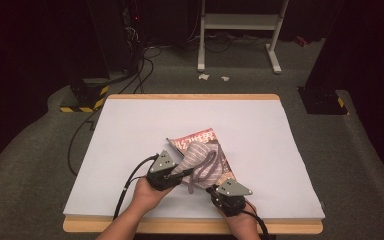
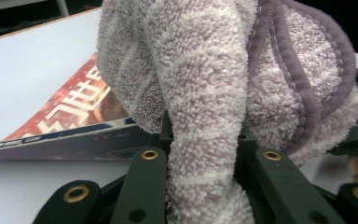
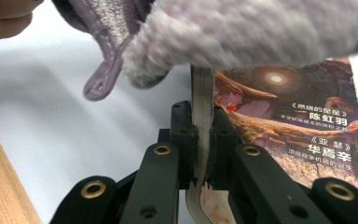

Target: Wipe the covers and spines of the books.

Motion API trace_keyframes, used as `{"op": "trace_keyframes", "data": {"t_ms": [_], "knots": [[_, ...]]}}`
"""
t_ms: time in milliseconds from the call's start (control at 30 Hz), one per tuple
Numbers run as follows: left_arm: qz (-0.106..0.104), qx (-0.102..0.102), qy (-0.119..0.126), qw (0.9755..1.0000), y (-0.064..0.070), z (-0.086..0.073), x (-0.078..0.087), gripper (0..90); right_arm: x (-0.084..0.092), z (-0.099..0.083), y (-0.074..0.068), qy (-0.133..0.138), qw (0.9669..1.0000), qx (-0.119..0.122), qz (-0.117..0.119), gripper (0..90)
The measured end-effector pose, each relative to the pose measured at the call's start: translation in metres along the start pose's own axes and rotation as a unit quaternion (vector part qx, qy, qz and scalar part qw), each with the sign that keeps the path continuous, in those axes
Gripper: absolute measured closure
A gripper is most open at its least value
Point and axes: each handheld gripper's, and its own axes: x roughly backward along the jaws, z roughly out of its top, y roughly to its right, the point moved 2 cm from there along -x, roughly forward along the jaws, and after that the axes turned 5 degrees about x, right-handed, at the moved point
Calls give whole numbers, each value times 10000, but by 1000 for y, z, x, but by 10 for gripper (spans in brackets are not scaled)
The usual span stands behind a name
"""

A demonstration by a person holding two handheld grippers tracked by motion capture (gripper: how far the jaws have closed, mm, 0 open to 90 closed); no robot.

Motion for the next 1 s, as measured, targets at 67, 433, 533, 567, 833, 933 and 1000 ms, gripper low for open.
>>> {"op": "trace_keyframes", "data": {"t_ms": [67, 433, 533, 567, 833, 933, 1000], "knots": [[45, 68, 4, 10000, -6, -2, -1, 736, 0, 0, 0, -5, 10000, 6, 3, 843], [406, 397, -53, 9984, -36, -11, -5, 743, -1, 0, -1, -35, 10000, 43, 5, 843], [477, 385, -55, 9981, -40, -12, -5, 743, -2, 0, -2, -47, 10000, 63, 4, 843], [492, 373, -62, 9981, -41, -12, -6, 743, -2, 0, -2, -43, 10000, 59, 6, 842], [642, 381, -101, 9972, -49, -14, -7, 752, -3, 0, -3, -59, 10000, 63, 4, 843], [676, 354, -108, 9970, -48, -13, -7, 757, -3, 1, -3, -55, 10000, 65, 7, 842], [729, 284, -105, 9969, -44, -13, -6, 759, -3, 0, -3, -53, 10000, 74, -2, 842]]}}
